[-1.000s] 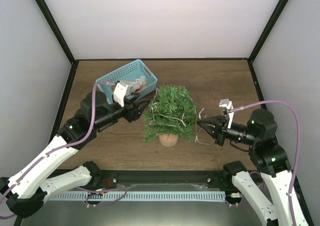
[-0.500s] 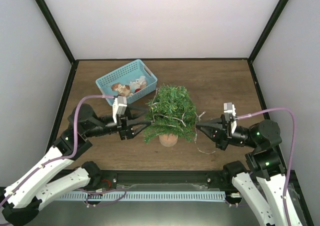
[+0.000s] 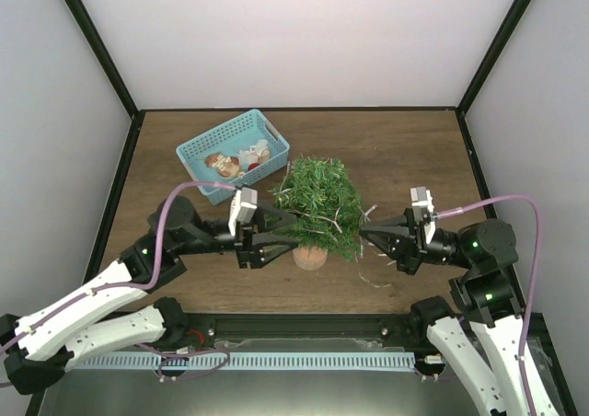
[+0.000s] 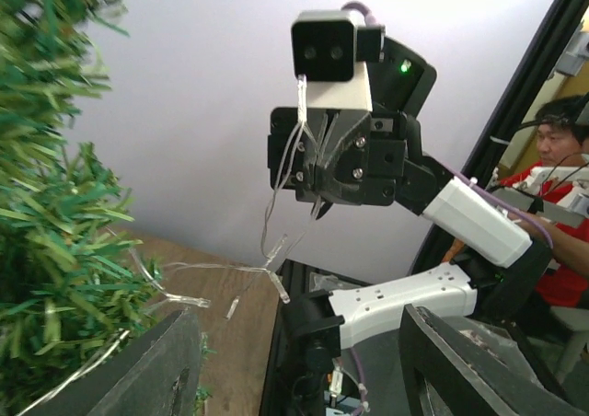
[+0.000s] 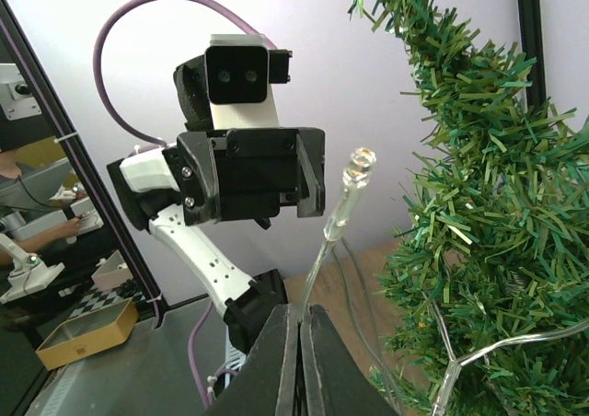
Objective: Decorate the small christmas tree
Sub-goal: Wrap the decoration item around the Christmas tree.
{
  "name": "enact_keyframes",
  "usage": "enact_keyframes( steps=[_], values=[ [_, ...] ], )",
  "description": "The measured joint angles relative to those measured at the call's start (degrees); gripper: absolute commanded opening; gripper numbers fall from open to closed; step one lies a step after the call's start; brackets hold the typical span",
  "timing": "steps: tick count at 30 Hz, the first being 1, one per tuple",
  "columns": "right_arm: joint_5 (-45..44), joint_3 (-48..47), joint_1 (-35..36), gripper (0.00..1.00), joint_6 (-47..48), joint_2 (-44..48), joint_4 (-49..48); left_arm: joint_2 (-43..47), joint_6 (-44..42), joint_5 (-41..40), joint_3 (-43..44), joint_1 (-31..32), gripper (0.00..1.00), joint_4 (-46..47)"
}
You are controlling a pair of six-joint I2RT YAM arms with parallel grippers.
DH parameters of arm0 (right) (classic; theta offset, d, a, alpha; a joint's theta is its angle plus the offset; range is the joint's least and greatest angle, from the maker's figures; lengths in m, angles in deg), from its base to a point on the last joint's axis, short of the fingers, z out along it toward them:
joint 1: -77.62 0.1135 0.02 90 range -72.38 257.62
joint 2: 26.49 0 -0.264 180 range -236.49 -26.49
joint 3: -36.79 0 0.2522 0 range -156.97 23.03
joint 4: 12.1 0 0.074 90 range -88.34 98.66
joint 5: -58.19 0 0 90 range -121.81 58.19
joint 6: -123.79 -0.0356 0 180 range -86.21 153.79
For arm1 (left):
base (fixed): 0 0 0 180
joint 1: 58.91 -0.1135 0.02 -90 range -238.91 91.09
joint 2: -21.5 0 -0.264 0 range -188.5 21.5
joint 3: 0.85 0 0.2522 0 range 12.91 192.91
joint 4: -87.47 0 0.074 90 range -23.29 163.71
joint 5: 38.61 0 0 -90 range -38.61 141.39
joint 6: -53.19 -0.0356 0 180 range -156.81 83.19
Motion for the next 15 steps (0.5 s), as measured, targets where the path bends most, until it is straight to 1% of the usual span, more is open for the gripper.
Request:
enact_keyframes(
  steps=[7, 15],
  values=[
    [1.62, -0.02, 0.00, 0.01, 0.24, -1.53, -0.61, -3.06, -2.91, -6.43, 0.13, 6.51, 0.59, -0.46],
    [2.01, 0.02, 0.00, 0.01, 0.94, -2.62, -1.77, -4.42, -4.98, -12.87, 0.22, 11.89, 0.56, 0.90]
  ],
)
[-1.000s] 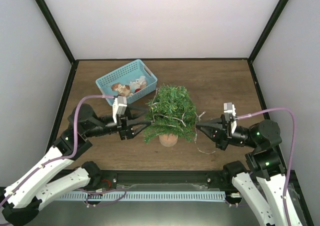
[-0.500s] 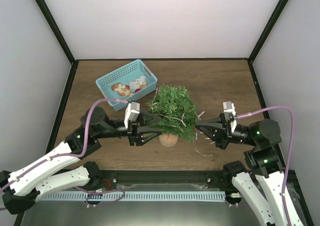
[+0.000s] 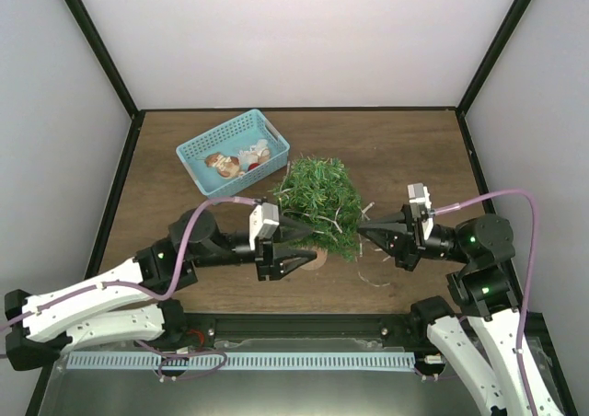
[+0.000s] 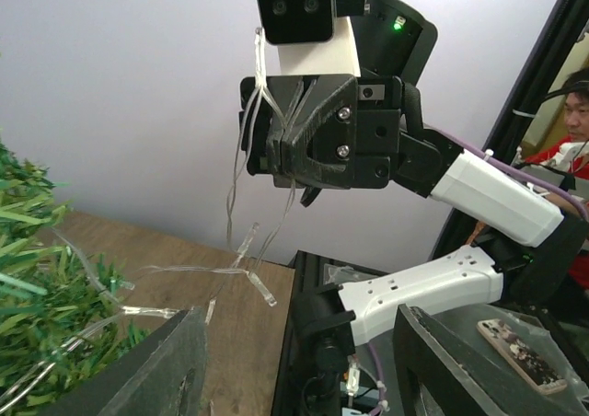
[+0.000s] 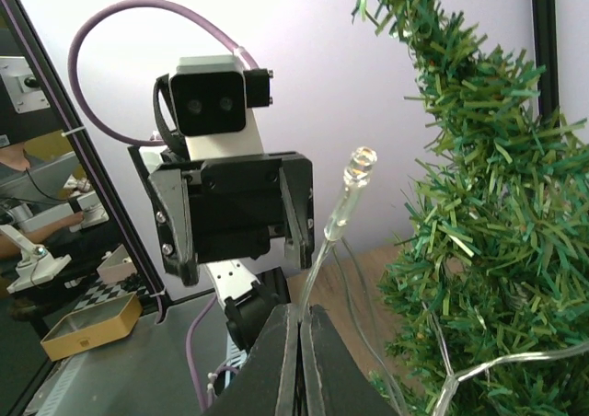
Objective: Decorate the small christmas tree
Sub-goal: Wrap the decoration item around the Christmas tree.
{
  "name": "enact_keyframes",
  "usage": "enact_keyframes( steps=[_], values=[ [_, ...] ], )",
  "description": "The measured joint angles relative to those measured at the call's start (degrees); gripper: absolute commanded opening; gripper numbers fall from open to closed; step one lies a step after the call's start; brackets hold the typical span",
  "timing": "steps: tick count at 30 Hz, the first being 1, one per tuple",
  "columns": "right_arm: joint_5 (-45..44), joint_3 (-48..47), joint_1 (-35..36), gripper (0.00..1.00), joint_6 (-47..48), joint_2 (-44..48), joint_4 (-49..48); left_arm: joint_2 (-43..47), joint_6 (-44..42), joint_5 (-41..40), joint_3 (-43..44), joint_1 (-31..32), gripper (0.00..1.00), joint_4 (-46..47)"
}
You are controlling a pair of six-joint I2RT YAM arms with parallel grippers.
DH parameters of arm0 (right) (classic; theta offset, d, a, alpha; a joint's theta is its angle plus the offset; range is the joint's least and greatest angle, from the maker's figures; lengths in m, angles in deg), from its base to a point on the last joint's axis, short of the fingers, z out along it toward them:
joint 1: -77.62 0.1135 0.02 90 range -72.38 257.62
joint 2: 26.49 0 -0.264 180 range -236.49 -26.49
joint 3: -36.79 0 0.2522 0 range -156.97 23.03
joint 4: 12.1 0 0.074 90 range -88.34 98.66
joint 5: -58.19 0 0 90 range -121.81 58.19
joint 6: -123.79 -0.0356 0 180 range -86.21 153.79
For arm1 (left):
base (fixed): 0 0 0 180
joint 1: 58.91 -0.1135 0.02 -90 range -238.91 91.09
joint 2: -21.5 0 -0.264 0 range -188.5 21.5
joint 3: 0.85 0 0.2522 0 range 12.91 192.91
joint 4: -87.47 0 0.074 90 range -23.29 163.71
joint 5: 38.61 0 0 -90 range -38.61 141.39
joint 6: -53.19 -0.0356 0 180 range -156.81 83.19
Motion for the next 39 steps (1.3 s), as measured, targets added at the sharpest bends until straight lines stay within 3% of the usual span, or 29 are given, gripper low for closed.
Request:
enact_keyframes(
  steps=[13, 28, 31, 36, 39],
  values=[
    [-2.40, 0.39, 0.00, 0.01, -4.98, 0.02, -5.46, -9.40, -3.34, -14.05, 0.68, 10.69, 0.56, 7.32],
    [-5.66, 0.37, 0.00, 0.02, -9.03, 2.19, -5.03, -19.96, -8.35, -24.68, 6.75, 12.00, 0.53, 12.66],
    [-6.08, 0.37, 0.00, 0.02, -9.20, 2.38, -4.74, -21.05, -8.79, -24.63, 7.37, 12.00, 0.44, 12.83],
    [-6.67, 0.37, 0.00, 0.05, -9.35, 2.43, -4.59, -21.75, -8.87, -24.17, 7.67, 12.07, 0.05, 12.94],
    [-7.54, 0.31, 0.00, 0.19, -8.46, 2.43, -3.26, -21.35, -8.50, -24.20, 7.54, 12.33, 0.04, 13.11]
  ],
)
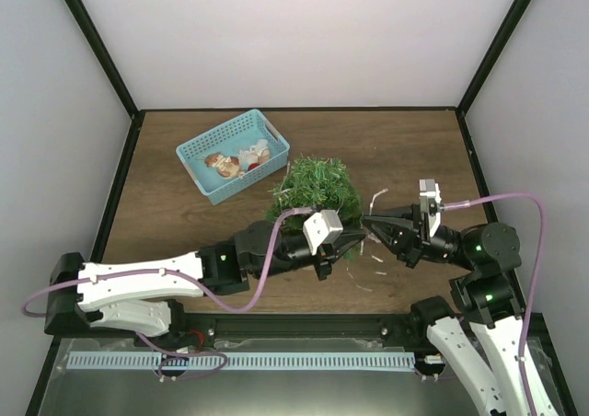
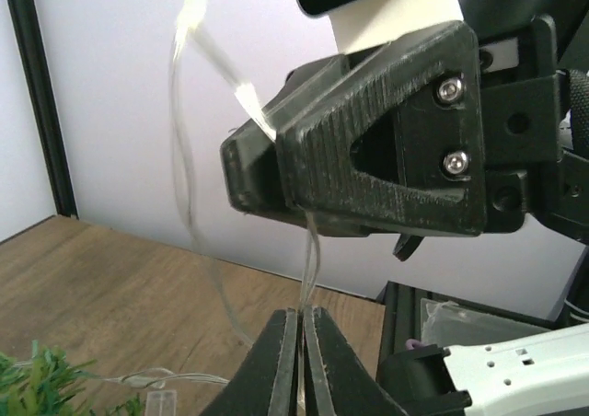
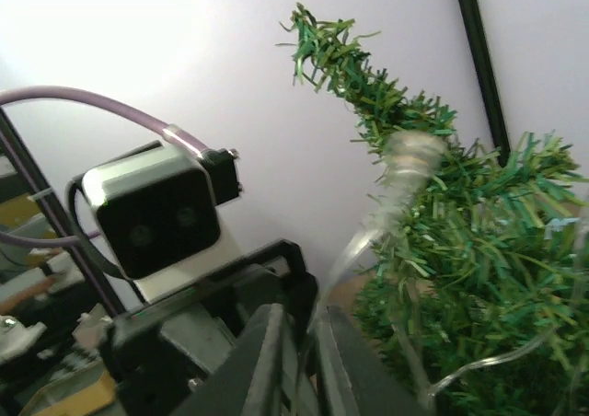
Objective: Decorate the small christmas tree
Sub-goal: Wrap the decoration item around the Christmas tree.
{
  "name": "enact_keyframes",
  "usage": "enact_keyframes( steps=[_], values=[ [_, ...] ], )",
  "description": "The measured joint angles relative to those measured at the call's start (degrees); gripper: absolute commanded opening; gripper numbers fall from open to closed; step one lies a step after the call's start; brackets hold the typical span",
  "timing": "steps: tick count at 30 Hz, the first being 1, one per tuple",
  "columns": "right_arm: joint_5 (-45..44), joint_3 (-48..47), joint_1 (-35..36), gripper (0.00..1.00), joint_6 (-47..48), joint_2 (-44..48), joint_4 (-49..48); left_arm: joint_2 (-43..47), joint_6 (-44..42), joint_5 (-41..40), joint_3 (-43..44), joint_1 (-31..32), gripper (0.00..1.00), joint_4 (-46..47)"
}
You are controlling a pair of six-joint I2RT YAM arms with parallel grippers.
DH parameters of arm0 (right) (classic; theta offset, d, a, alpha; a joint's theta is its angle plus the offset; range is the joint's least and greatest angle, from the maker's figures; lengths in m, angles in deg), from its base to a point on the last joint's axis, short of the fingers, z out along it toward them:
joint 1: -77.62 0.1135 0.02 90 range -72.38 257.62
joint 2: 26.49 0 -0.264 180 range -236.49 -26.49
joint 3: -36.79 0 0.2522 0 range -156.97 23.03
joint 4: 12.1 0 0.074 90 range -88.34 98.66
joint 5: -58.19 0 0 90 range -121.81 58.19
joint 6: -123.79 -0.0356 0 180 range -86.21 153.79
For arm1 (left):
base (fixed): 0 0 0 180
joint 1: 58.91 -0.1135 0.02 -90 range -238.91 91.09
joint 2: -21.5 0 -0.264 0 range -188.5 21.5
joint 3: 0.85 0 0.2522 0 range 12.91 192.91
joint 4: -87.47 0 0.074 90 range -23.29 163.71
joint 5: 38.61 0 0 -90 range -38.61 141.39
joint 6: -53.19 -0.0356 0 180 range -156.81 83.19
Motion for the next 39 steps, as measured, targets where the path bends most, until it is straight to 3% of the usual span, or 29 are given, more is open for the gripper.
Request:
enact_keyframes(
  steps=[5, 8, 15, 20, 25, 29, 33, 39],
  values=[
    [-4.79, -0.96, 0.00, 0.40, 4.52, 0.39, 7.78, 3.65, 1.38, -2.69, -2.21, 0.11, 0.04, -0.13],
    [-9.16, -2.23, 0.00, 0.45, 8.96, 1.09, 14.80, 6.25, 2.47, -4.94, -3.65, 0.11, 0.04, -0.44],
    [-18.49, -4.09, 0.00, 0.40, 19.65, 3.26, 25.62, 11.19, 4.33, -5.68, -9.40, 0.11, 0.04, 0.61],
    [-14.23, -4.20, 0.00, 0.44, 29.31, 4.11, 22.64, 12.92, 4.37, -3.28, -13.40, 0.11, 0.04, 1.09],
    [-14.80, -10.58, 0.00, 0.44, 45.05, -1.92, 23.45, 14.47, 2.73, 0.74, -16.09, 0.11, 0.04, 2.56],
    [-20.41, -14.14, 0.00, 0.47, 59.23, -5.84, 29.40, 15.13, 1.01, 2.91, -17.40, 0.11, 0.04, 2.99],
    [-28.22, -11.41, 0.00, 0.46, 67.91, -8.39, 35.93, 15.87, -1.29, 5.33, -18.60, 0.11, 0.04, 3.72],
    [-35.30, -3.54, 0.00, 0.48, 72.32, -10.25, 41.75, 16.79, -3.93, 6.84, -19.87, 0.11, 0.04, 3.56]
  ],
)
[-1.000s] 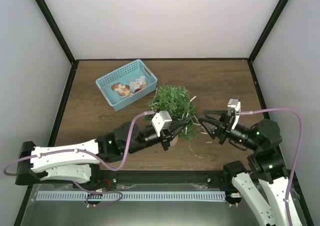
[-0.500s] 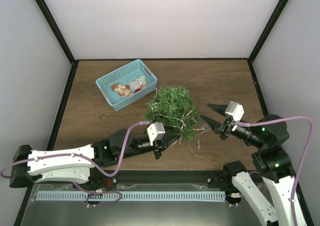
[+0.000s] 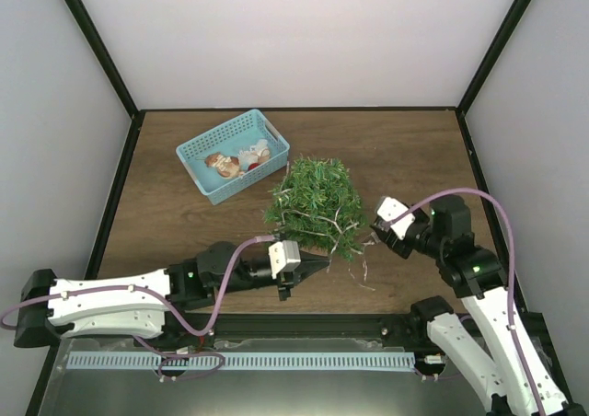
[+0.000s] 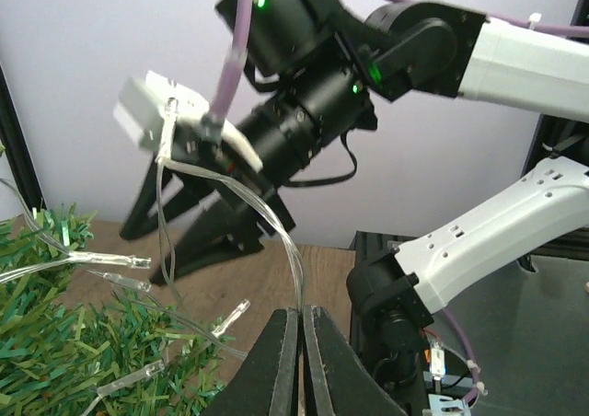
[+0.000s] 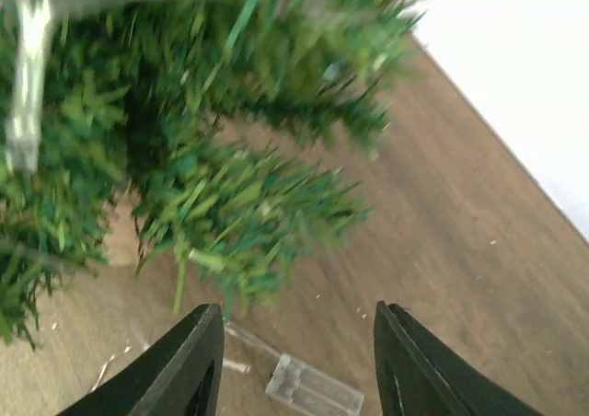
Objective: Decorate the small christmas tree
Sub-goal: Wrap the decoration item around the Christmas tree.
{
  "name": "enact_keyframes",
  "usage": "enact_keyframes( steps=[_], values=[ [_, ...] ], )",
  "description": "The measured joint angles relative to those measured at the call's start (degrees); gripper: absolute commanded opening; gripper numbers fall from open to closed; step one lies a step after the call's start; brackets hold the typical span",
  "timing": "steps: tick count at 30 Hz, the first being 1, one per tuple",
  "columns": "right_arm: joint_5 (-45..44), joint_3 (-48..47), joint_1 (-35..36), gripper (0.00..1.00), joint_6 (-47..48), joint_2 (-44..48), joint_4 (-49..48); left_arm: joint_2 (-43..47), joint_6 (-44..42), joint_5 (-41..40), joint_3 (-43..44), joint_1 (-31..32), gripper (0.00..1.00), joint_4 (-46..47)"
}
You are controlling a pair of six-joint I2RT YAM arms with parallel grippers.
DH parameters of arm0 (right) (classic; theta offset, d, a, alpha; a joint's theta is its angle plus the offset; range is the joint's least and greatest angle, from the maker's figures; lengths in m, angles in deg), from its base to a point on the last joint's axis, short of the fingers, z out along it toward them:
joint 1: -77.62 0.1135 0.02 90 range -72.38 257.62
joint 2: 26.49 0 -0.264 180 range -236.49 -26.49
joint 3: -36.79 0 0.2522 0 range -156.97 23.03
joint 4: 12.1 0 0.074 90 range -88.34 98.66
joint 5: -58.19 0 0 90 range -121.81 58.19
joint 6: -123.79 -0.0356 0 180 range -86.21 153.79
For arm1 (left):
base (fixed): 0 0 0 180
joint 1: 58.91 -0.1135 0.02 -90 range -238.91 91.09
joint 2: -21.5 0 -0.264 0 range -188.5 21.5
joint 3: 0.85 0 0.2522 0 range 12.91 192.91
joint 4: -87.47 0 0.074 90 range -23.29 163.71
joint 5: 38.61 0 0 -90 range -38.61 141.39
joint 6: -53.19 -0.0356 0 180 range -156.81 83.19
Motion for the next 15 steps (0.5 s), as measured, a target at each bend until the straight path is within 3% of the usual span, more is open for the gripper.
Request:
enact_keyframes(
  steps=[8, 15],
  values=[
    [0.44, 8.07, 0.00, 0.48, 3.98, -3.21, 1.38, 0.52, -1.38, 0.42, 0.00, 0.00, 0.04, 0.20],
    [8.07, 16.90, -2.05, 0.53, 5.09, -5.62, -5.66, 0.50, -2.38, 0.68, 0.00, 0.00, 0.04, 0.22]
  ],
)
